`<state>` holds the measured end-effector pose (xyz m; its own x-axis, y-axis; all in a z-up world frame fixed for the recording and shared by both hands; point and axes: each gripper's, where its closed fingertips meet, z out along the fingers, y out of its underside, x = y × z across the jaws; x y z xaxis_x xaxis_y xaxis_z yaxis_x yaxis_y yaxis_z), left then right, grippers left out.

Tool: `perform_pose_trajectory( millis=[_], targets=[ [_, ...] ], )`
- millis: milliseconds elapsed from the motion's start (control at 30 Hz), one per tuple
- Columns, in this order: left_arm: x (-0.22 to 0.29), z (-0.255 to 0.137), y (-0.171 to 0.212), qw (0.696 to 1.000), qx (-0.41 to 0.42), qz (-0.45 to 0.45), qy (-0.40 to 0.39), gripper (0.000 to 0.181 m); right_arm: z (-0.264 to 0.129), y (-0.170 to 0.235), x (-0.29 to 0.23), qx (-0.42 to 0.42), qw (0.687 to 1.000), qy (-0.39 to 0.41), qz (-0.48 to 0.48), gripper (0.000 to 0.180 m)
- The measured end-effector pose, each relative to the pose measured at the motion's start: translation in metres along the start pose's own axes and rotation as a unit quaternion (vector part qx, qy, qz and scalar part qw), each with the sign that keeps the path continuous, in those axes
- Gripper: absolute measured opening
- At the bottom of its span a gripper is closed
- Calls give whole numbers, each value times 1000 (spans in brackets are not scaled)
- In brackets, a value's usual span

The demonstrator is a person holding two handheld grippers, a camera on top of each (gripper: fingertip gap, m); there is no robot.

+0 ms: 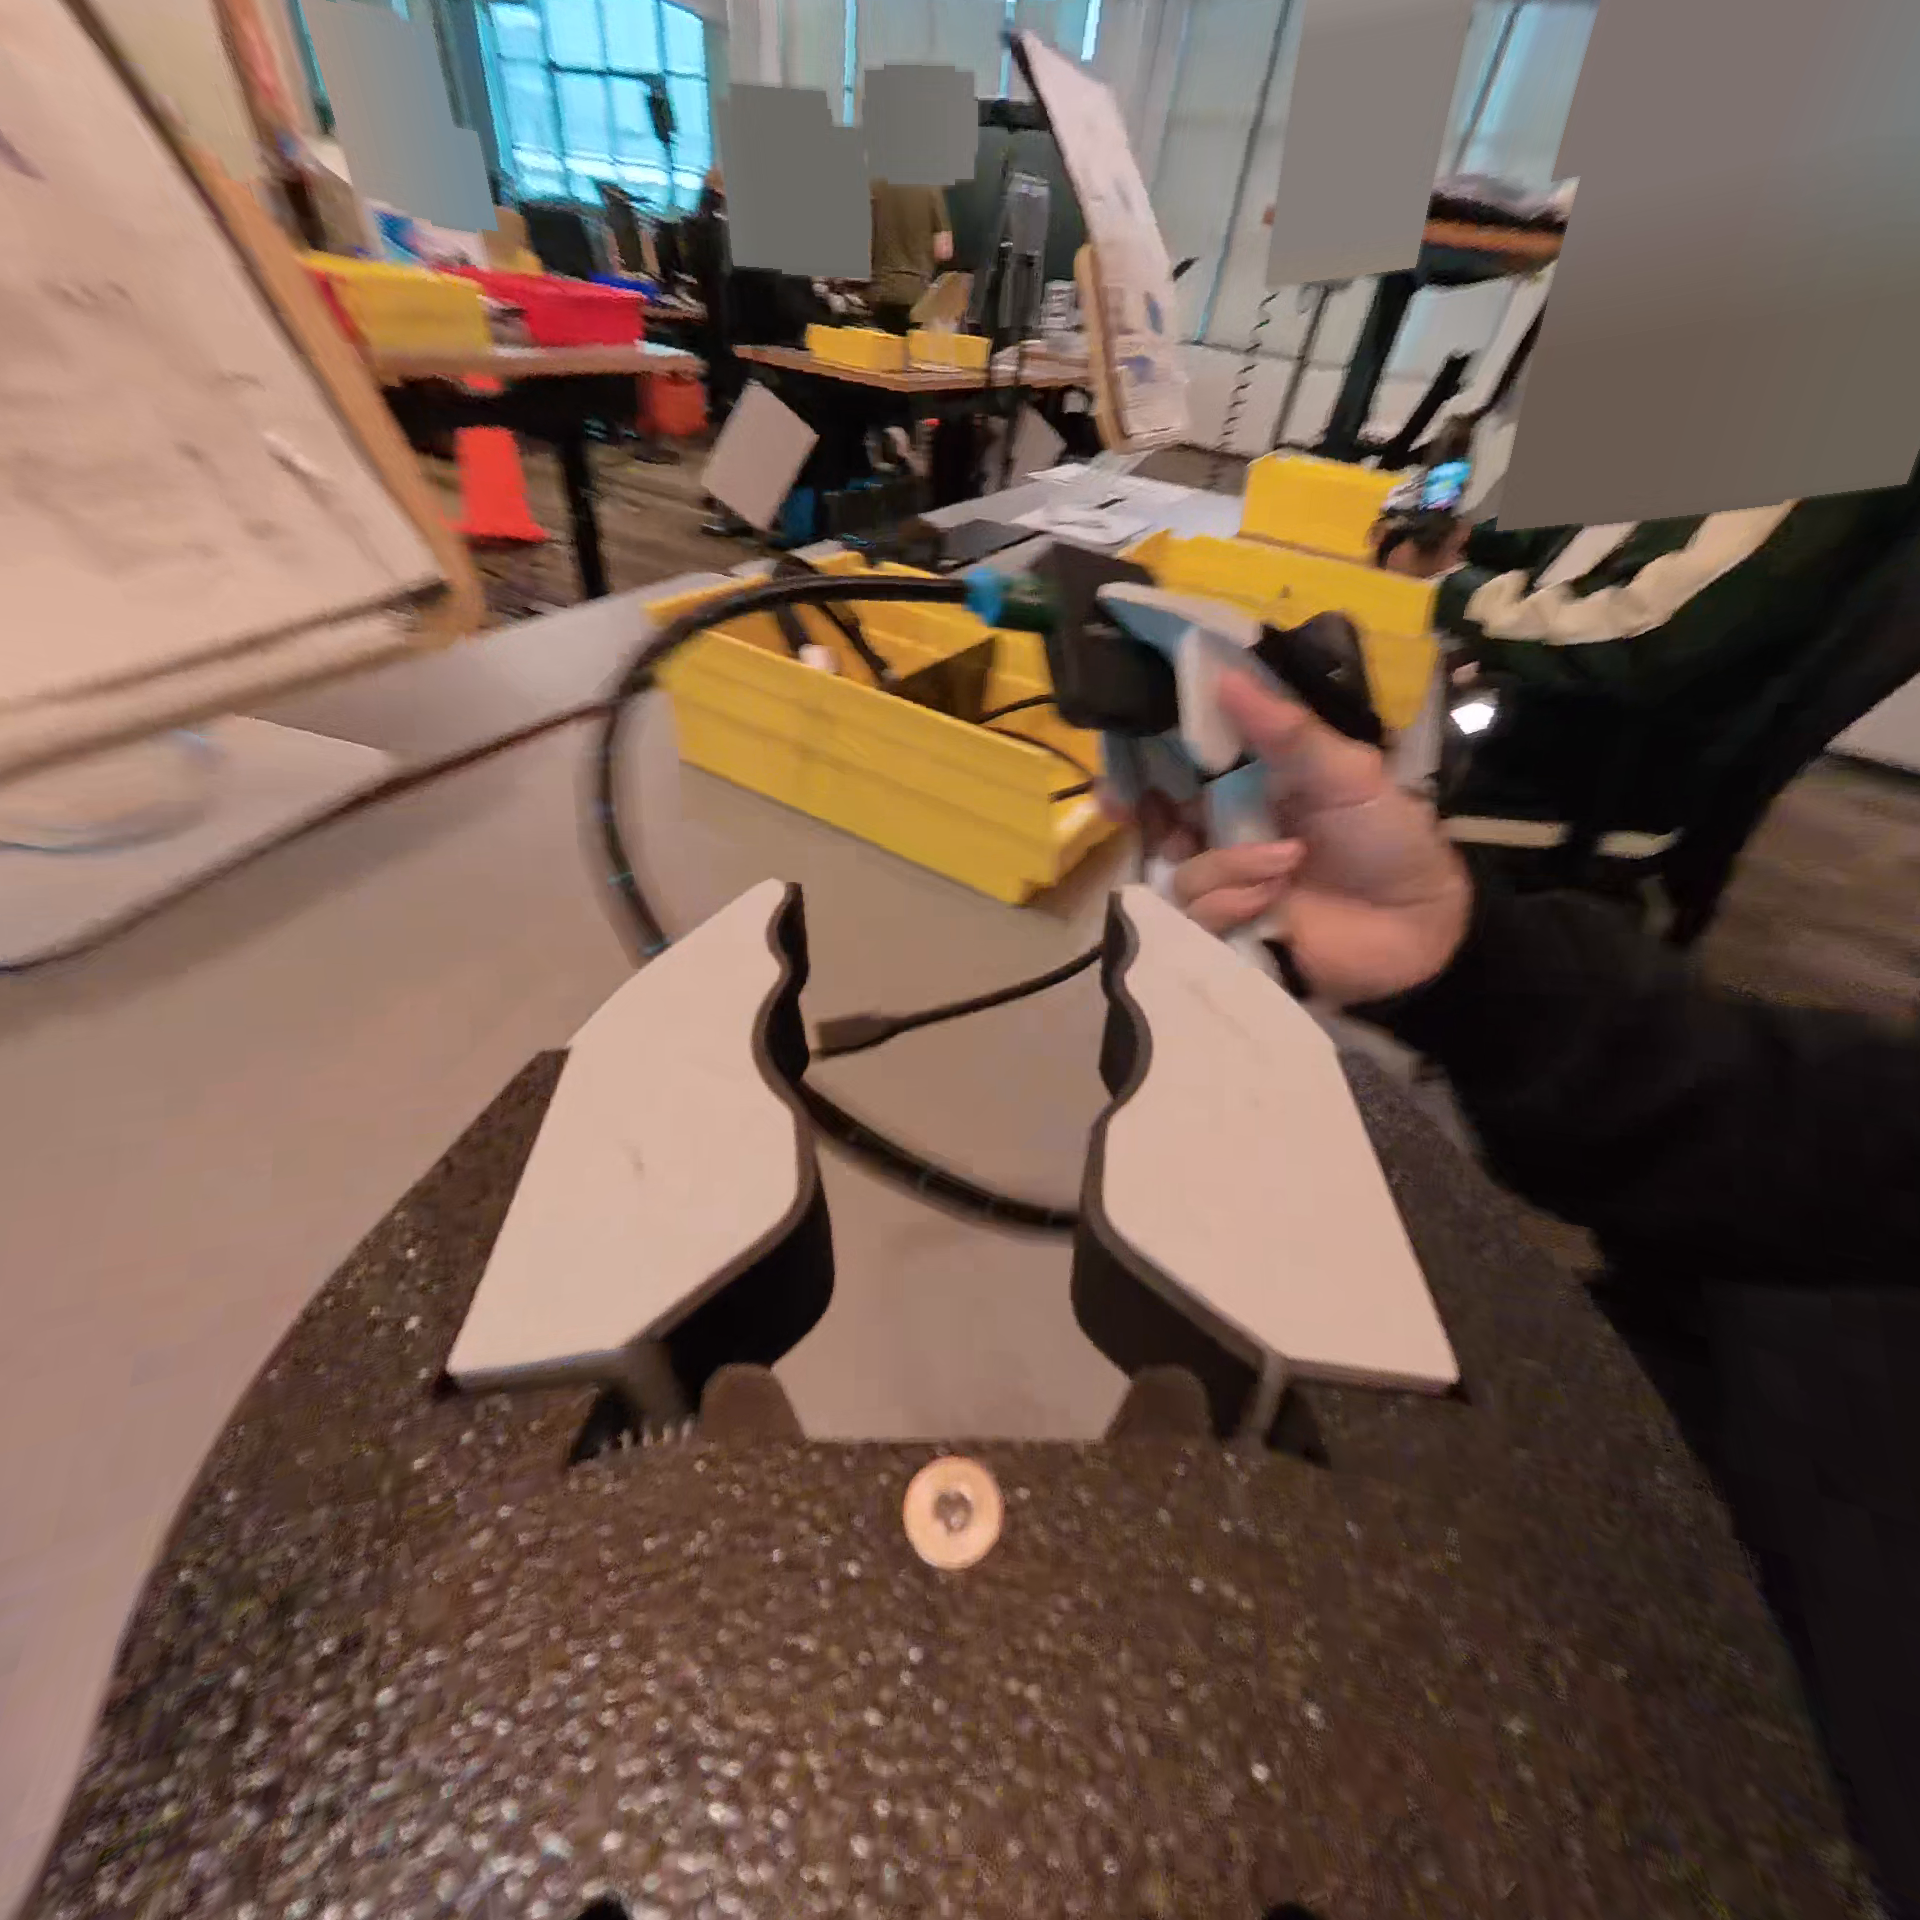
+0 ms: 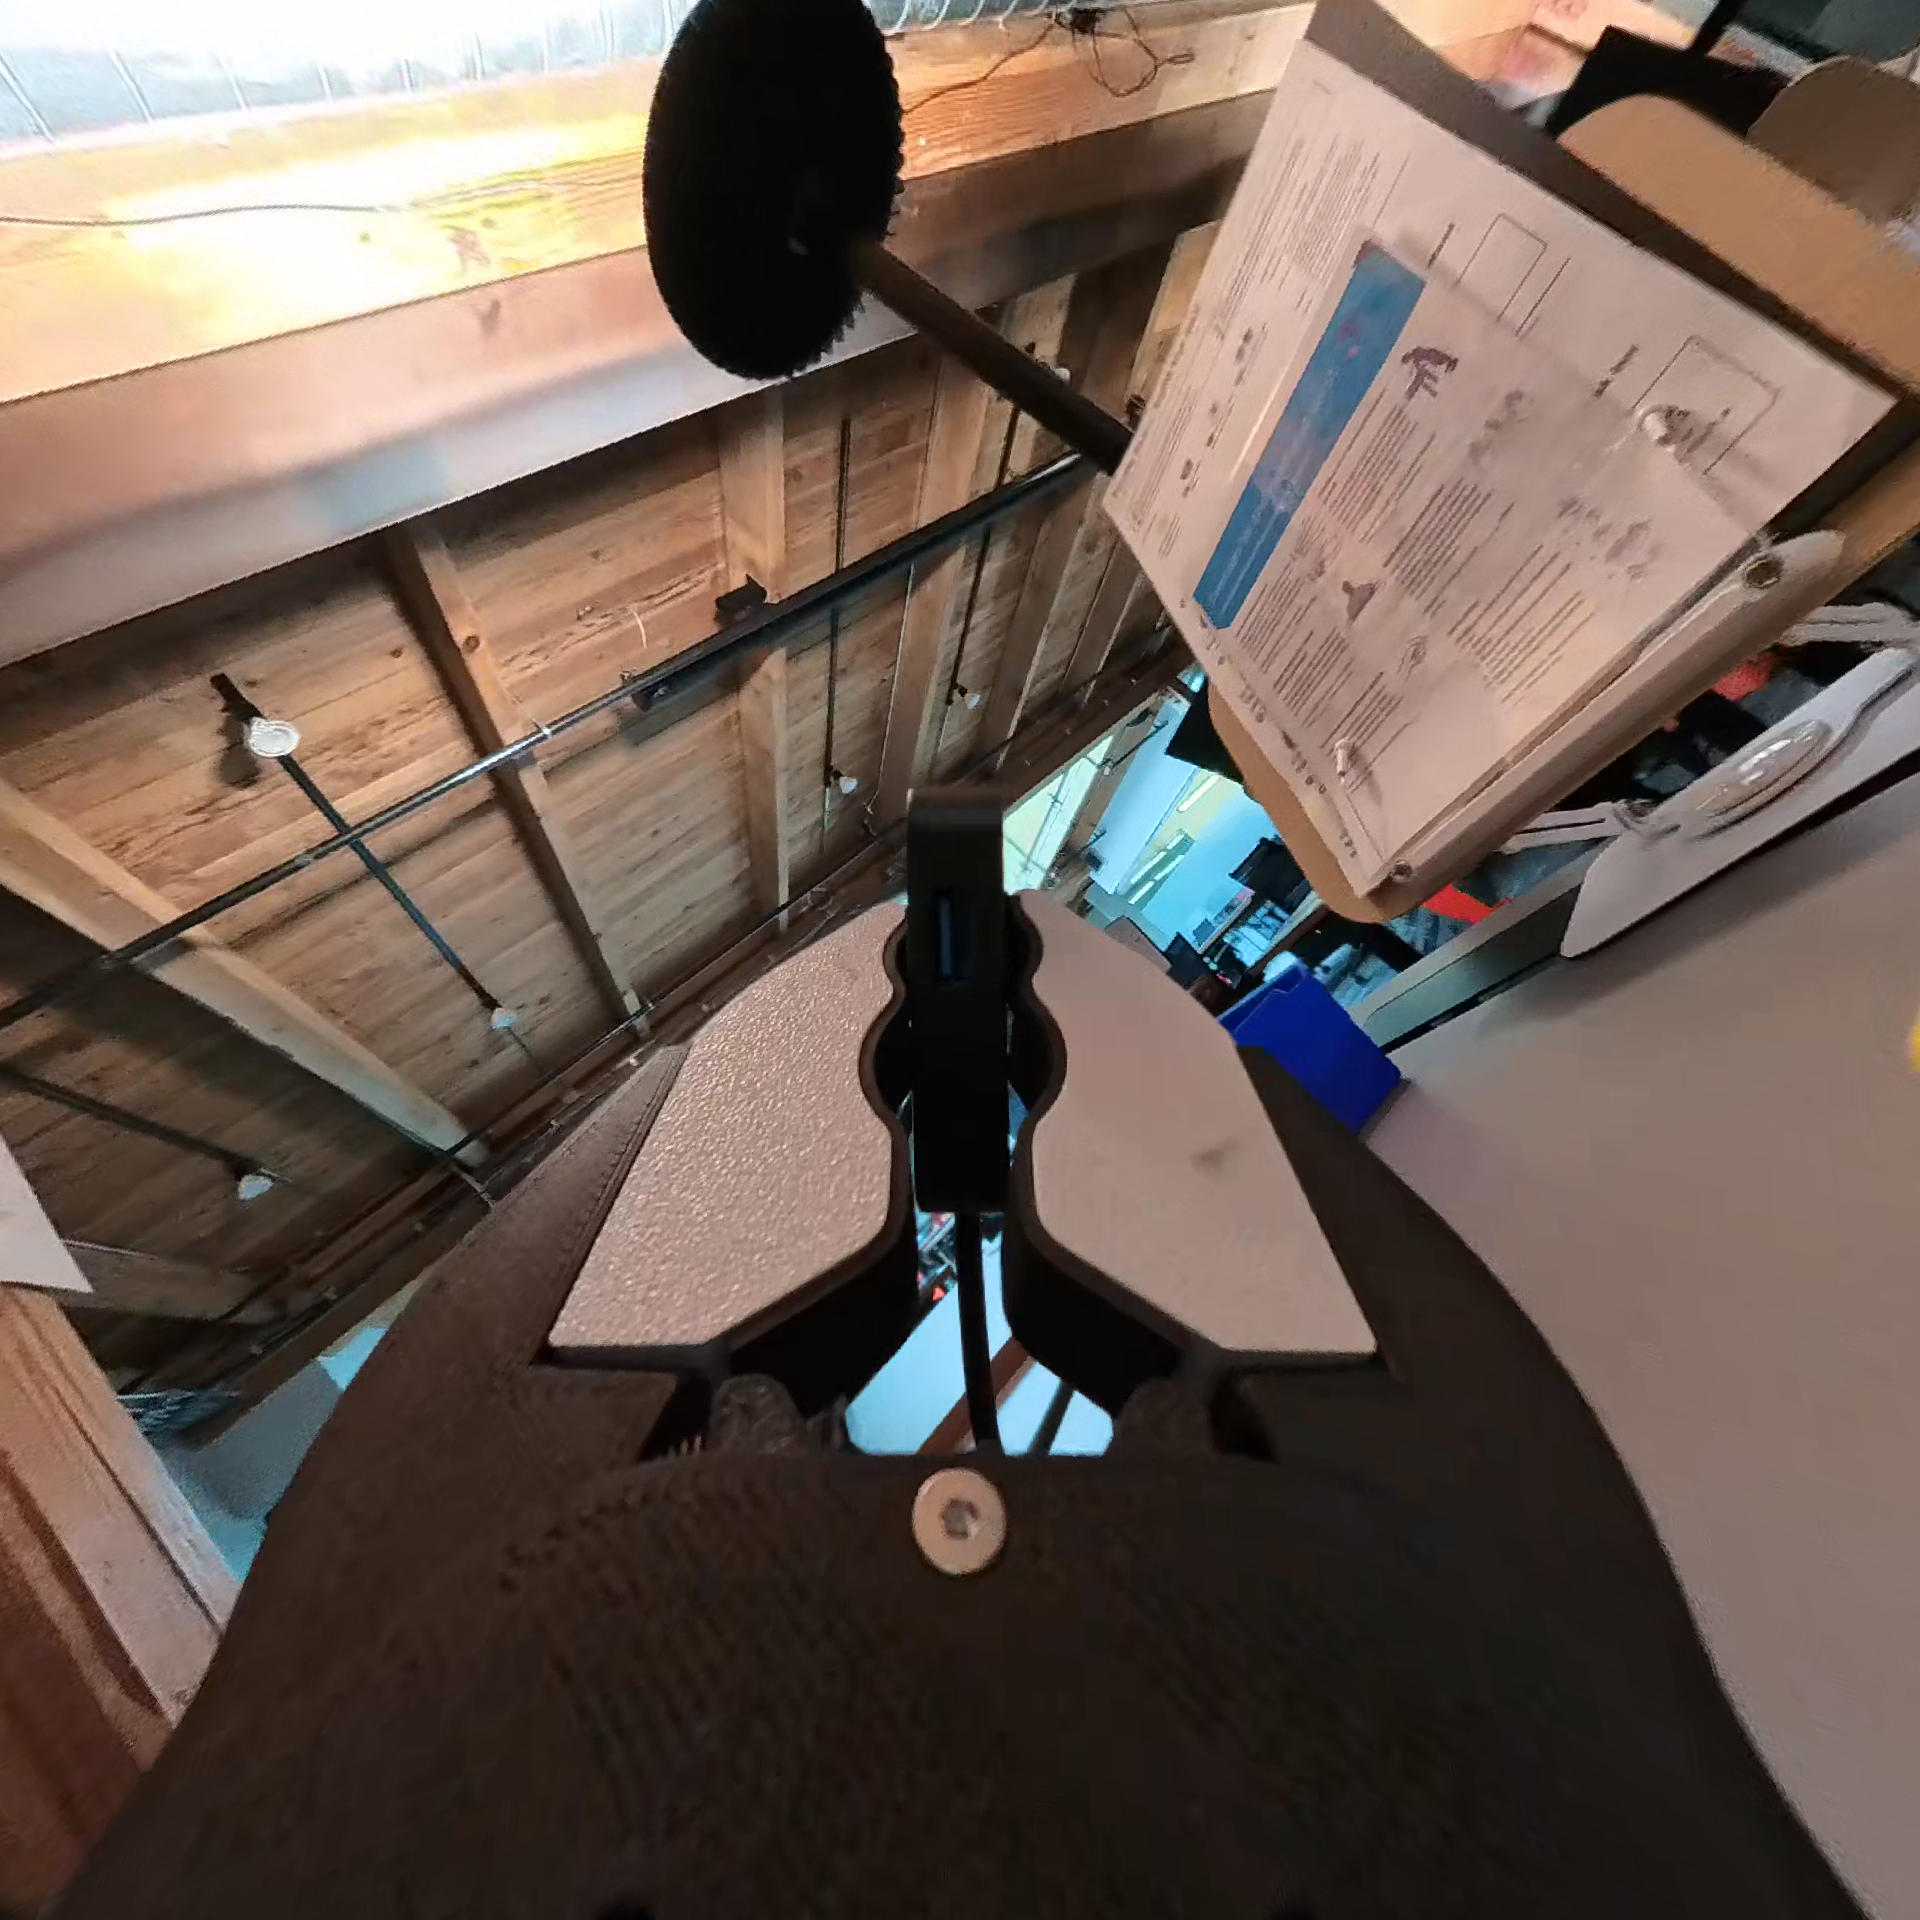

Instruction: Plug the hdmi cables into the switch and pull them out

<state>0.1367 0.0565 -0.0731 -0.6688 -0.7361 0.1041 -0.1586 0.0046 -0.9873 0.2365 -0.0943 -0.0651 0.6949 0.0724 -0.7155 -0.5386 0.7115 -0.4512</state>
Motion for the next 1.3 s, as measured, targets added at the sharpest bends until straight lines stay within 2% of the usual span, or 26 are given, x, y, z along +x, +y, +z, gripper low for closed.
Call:
perform_pose_trajectory(
  millis=[67, 133, 167, 200, 267, 300, 333, 400, 467, 533, 600, 700, 767, 800, 867, 900, 967, 1033, 1067, 1133, 1233, 1300],
  targets=[
    [16, 26, 11, 998, 6, -67, 11, 61, 0, 7, 1, 18, 1000, 0, -5, 14],
    [16, 37, 16, 990, 26, -138, 2, 45, -3, 11, 6, 23, 999, 15, -21, 14],
    [18, 38, 13, 986, 47, -158, -1, 44, -2, 17, 6, 5, 999, 21, -37, 14],
    [20, 38, 11, 987, 64, -146, -10, 42, -2, 21, 5, -2, 997, 27, -66, 14],
    [9, 37, 15, 992, 73, -65, -80, 37, -1, 26, 1, -1, 991, 37, -131, 14],
    [13, 40, 19, 995, 67, -25, -76, 32, 1, 32, -4, -13, 989, 26, -148, 14],
    [21, 47, 27, 998, 49, -23, -41, 35, 5, 41, -8, -32, 988, 13, -149, 14],
    [38, 57, 39, 993, 23, -106, 49, 45, 9, 59, -18, -51, 989, -17, -141, 14],
    [48, 63, 41, 973, 42, -187, 126, 45, 13, 78, -28, -67, 990, -45, -119, 14],
    [51, 62, 39, 955, 79, -229, 173, 38, 16, 97, -32, -86, 989, -55, -103, 14],
    [48, 59, 43, 949, 99, -233, 188, 18, 16, 108, -37, -94, 990, -75, -77, 14],
    [48, 55, 47, 944, 110, -220, 218, 16, 15, 115, -40, -120, 985, -95, -84, 14],
    [46, 53, 50, 951, 89, -199, 221, 16, 15, 121, -42, -165, 974, -115, -101, 14],
    [47, 50, 54, 956, 54, -184, 223, 15, 13, 124, -45, -200, 964, -136, -110, 17],
    [42, 43, 70, 969, -52, -134, 201, 14, 9, 123, -45, -263, 942, -139, -154, 45],
    [40, 36, 79, 971, -104, -103, 192, 14, 5, 125, -42, -305, 923, -132, -194, 54],
    [39, 19, 90, 965, -184, -53, 182, 18, -11, 136, -35, -390, 869, -117, -282, 60],
    [40, 7, 97, 955, -234, -20, 180, 18, -27, 153, -34, -458, 813, -125, -338, 57],
    [41, 2, 100, 950, -253, -9, 182, 18, -31, 161, -34, -475, 796, -130, -352, 56],
    [47, -5, 108, 938, -283, 14, 198, 18, -33, 174, -38, -489, 778, -141, -369, 47],
    [56, -12, 112, 926, -306, 38, 219, 18, -41, 189, -43, -518, 750, -167, -376, 22],
    [59, -15, 116, 919, -318, 52, 228, 17, -49, 196, -47, -536, 732, -186, -378, 18]
  ],
)
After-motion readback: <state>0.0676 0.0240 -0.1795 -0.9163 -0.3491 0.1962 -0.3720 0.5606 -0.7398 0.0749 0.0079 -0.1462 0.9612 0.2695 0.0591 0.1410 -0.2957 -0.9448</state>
